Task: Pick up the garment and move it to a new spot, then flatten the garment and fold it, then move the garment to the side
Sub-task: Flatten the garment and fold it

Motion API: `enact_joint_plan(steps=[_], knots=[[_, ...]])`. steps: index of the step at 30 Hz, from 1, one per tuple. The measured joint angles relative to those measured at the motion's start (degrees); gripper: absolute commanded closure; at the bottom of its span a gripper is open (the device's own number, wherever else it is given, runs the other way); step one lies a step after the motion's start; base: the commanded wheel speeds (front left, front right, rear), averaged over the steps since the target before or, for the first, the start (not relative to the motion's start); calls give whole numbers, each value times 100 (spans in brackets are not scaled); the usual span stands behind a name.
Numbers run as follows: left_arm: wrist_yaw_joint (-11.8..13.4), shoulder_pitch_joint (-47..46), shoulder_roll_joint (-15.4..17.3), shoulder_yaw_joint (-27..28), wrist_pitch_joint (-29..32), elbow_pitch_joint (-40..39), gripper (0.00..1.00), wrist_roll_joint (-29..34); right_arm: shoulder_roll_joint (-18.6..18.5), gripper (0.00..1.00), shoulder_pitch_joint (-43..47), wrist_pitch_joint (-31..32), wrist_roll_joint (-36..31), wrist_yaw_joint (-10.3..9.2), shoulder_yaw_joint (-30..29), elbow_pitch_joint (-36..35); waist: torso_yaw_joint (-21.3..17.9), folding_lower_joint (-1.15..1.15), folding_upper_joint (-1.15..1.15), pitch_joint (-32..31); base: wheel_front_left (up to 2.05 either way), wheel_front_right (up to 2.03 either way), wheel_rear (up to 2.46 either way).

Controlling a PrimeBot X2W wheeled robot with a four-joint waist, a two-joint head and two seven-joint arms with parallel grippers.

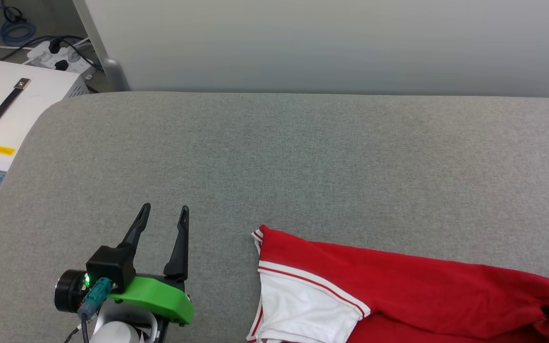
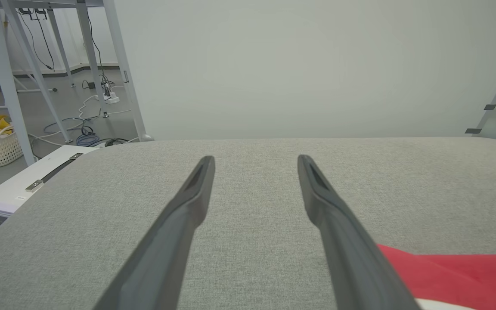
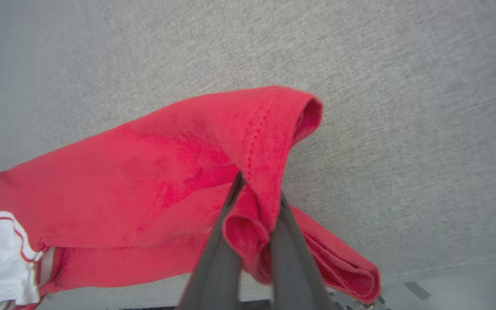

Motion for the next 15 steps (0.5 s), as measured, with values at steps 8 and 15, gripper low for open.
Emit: enact_joint_plan(steps=[8, 15], knots=[[1, 4, -13, -32, 43, -2, 0, -3, 901, 100, -365, 1283, 1939, -1, -201, -196, 34, 0, 0, -68, 0, 0, 0], [9, 2, -15, -70, 77, -27, 0, -5, 914, 100, -464, 1352, 3706, -1, 583, 344, 202, 0, 0, -73, 0, 0, 0]])
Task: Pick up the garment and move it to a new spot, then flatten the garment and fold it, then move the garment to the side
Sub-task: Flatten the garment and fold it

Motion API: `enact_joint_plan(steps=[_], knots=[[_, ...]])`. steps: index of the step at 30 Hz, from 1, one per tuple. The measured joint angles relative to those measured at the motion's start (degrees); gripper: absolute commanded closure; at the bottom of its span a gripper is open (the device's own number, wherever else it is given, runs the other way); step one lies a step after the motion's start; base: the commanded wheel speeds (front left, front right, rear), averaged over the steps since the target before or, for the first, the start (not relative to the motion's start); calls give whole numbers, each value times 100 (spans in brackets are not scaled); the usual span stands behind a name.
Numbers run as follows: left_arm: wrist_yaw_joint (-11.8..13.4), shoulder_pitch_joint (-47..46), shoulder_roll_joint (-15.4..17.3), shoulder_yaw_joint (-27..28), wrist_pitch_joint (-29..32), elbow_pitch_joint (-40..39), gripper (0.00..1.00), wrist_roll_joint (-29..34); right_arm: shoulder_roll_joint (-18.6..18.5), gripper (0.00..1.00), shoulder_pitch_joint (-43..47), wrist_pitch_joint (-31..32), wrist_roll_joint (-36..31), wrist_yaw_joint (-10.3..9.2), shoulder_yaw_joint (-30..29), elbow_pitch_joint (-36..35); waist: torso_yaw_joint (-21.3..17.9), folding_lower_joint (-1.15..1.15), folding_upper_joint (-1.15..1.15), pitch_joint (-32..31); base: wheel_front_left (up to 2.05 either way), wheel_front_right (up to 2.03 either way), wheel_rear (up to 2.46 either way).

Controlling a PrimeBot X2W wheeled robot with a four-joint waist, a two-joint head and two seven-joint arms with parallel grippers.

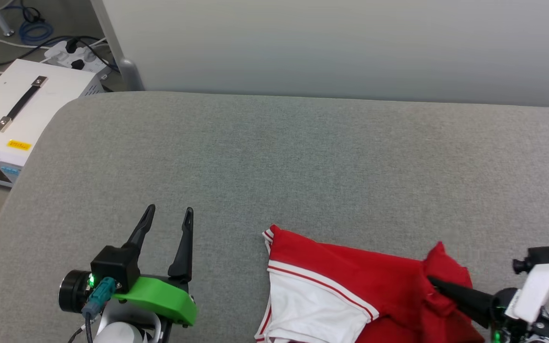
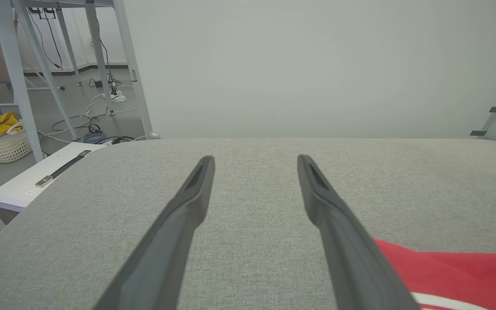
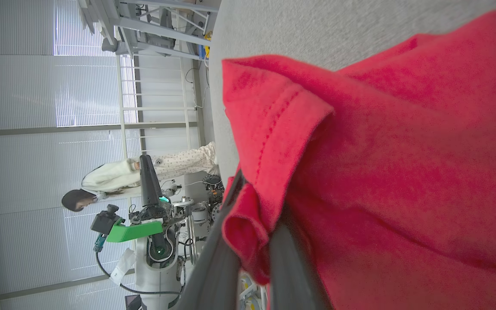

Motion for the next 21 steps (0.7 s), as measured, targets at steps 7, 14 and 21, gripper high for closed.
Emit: enact_joint_plan(steps=[7, 14, 21], knots=[[-8, -25, -54, -37, -2, -14, 0, -5, 13, 100, -34, -724, 745, 0, 1356, 138, 272, 0, 0, 85, 0, 0, 0], [-9, -218, -131, -36, -38, -10, 0, -5, 31, 100, -416, -1621, 1211, 0, 2757, 260, 517, 0, 0, 464, 0, 0, 0], [-56, -352, -271, -41, -47, 80, 0, -3, 31, 76, -504, -2261, 893, -1, 3187, 687, 635, 0, 0, 731, 0, 0, 0]])
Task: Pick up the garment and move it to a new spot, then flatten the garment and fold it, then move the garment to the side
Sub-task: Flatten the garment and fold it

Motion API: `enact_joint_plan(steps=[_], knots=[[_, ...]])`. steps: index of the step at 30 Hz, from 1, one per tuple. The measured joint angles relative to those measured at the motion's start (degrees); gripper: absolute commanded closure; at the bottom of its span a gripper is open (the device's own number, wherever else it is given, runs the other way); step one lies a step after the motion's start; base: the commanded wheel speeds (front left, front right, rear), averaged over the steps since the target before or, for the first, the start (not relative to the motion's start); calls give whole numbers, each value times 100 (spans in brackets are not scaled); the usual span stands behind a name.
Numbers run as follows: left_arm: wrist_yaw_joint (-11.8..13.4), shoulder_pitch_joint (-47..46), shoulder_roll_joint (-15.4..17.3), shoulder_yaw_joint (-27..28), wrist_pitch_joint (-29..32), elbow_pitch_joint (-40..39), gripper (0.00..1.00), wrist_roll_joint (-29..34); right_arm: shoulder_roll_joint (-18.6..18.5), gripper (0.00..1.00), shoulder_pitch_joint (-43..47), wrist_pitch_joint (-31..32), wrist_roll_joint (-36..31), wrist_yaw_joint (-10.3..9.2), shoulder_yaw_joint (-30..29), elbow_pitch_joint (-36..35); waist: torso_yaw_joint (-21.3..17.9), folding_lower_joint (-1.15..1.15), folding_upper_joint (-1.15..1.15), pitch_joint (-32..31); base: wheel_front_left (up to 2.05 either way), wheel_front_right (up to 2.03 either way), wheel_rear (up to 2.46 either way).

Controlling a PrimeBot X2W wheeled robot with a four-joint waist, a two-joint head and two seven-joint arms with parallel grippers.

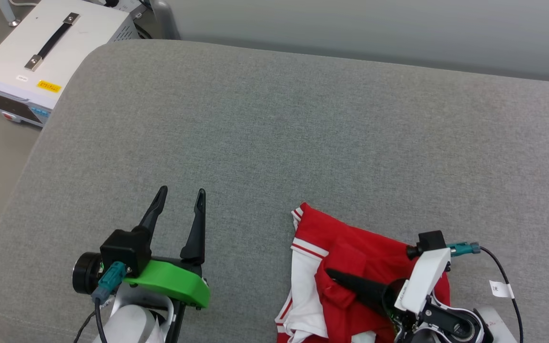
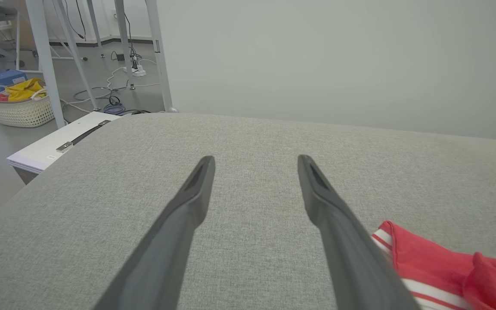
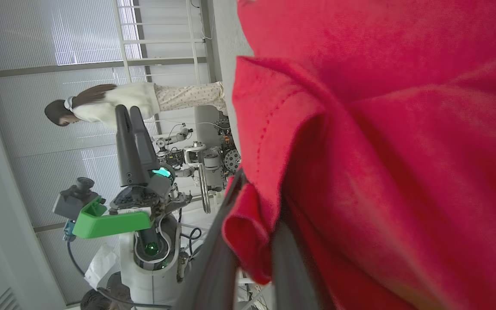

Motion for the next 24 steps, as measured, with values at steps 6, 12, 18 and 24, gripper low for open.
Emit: enact_joint_plan(steps=[6, 12, 18, 24], knots=[[-57, -23, -12, 49, -43, 118, 0, 16, -18, 0, -20, -455, -135, -1, 137, -223, -119, 0, 0, 2, 0, 0, 0], [-71, -20, -5, 88, -46, 142, 0, 60, -325, 0, -42, -1446, -932, -1, 78, -1036, -295, 0, 0, -154, 0, 0, 0], [-54, 7, 1, 125, -46, 144, 0, 75, -734, 0, 51, -2871, -2657, -1, -424, -1050, -478, 0, 0, -314, 0, 0, 0], [2, 85, -1, 227, -46, 159, 0, 74, -840, 0, 326, -3513, -4322, -1, -1211, -1031, -667, 0, 0, -450, 0, 0, 0]])
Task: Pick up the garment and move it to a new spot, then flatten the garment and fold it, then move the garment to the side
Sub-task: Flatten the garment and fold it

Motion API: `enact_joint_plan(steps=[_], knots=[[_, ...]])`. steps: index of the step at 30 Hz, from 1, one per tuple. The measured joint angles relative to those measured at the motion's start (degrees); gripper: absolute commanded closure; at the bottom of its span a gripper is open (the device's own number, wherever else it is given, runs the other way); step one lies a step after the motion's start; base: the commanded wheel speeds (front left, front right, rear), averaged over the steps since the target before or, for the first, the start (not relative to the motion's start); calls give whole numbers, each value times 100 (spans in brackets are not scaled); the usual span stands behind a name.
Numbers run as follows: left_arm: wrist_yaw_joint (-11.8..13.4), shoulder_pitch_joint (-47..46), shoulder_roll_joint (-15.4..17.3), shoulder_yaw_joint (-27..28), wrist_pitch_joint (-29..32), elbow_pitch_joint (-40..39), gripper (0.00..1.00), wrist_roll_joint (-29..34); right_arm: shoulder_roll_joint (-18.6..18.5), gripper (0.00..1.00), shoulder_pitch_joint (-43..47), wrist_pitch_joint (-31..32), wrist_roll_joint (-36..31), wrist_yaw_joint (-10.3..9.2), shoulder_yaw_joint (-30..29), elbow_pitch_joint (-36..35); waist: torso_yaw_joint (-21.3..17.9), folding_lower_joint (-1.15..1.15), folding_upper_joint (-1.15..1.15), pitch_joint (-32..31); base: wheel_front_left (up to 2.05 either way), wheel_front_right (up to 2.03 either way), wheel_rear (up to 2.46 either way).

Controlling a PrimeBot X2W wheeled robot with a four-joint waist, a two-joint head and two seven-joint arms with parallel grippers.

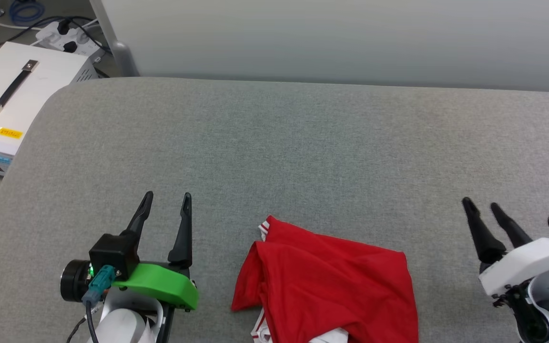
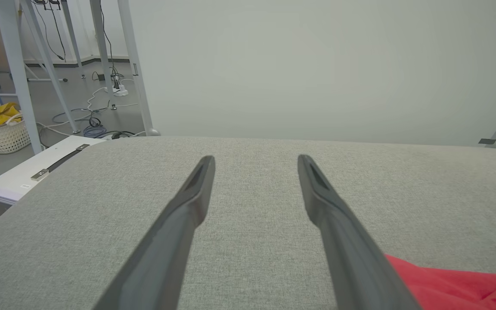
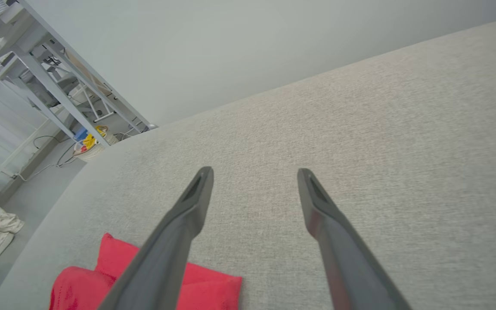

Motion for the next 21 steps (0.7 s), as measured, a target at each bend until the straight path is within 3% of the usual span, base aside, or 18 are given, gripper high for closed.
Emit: enact_joint_plan(steps=[5, 12, 21], knots=[[53, 121, -8, 103, 0, 25, 0, -1, 60, 0, 223, -370, -1118, 0, -552, -389, -126, 0, 0, -120, 0, 0, 0], [56, 309, -19, 222, -1, 91, 0, -3, 207, 0, 636, -772, -2143, 0, -689, -1067, -231, 0, 0, -333, 0, 0, 0], [55, 542, -33, 240, -1, 307, 0, -32, 474, 0, 1293, -813, -2716, 1, -475, -1575, -291, 0, 0, -623, 0, 0, 0]])
